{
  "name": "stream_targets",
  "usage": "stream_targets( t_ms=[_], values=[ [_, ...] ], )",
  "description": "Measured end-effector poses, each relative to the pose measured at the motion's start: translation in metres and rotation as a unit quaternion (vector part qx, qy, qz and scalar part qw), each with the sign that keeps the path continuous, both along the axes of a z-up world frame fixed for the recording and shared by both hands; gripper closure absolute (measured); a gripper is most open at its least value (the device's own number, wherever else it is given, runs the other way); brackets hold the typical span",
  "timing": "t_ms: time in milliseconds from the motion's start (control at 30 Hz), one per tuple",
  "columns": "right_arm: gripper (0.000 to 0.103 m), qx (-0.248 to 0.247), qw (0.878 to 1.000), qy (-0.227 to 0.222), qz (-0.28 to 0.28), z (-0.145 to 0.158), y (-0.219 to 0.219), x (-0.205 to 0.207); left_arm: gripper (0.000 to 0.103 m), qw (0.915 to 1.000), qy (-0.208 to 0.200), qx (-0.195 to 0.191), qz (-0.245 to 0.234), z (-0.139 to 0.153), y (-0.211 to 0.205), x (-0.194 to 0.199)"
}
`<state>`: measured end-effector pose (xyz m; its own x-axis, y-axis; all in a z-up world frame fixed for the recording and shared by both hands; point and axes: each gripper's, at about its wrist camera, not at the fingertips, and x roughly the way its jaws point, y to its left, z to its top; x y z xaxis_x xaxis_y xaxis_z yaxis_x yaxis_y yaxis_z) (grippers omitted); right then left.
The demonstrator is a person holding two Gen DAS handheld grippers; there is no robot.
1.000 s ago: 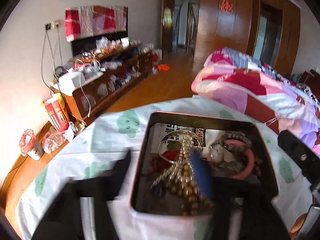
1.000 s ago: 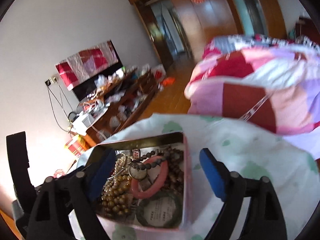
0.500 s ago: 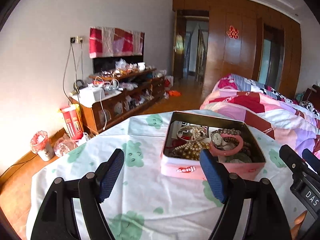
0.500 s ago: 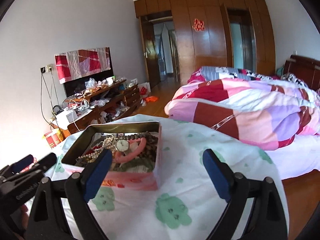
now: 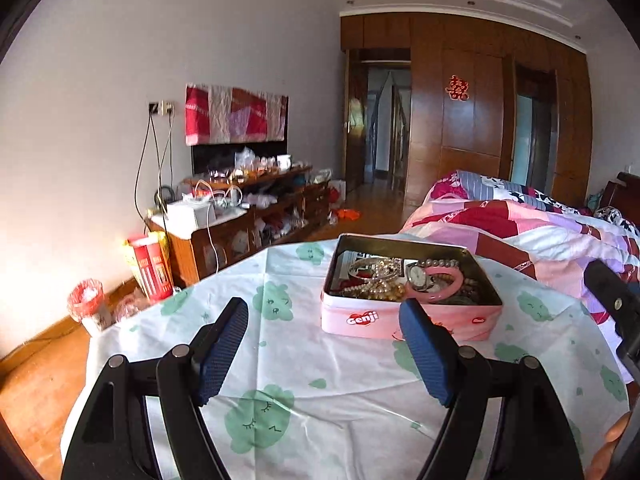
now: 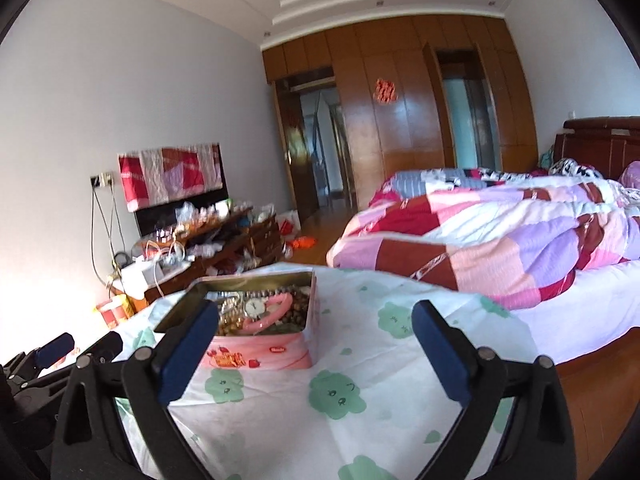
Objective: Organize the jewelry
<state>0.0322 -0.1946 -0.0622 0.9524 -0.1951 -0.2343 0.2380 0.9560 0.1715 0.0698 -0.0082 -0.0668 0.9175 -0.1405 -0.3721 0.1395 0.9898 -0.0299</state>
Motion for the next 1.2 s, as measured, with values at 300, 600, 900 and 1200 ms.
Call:
stream_targets(
  t_ms=[300, 600, 900, 1200],
  values=[
    [0.003, -0.034, 0.999, -0.033, 0.008, 0.005, 0.018, -0.012, 0.025, 0.9995, -0.029, 0.013, 0.000, 0.002, -0.004, -0.021],
    [0.000, -0.042, 0.998, -0.040, 0.010, 0.004, 0.023, -0.018, 0.025, 0.9995, -0.028, 0.016, -0.002, 0.001, -0.005, -0.024],
    [0.000, -0.039, 0.998, -0.041, 0.006, 0.004, 0.022, -0.020, 0.025, 0.9996, -0.023, 0.014, 0.004, 0.001, -0.005, -0.024],
    [0.000, -0.040, 0.998, -0.044, 0.006, 0.004, 0.020, -0.021, 0.023, 0.9997, -0.021, 0.010, 0.011, 0.001, -0.004, -0.028]
  ],
)
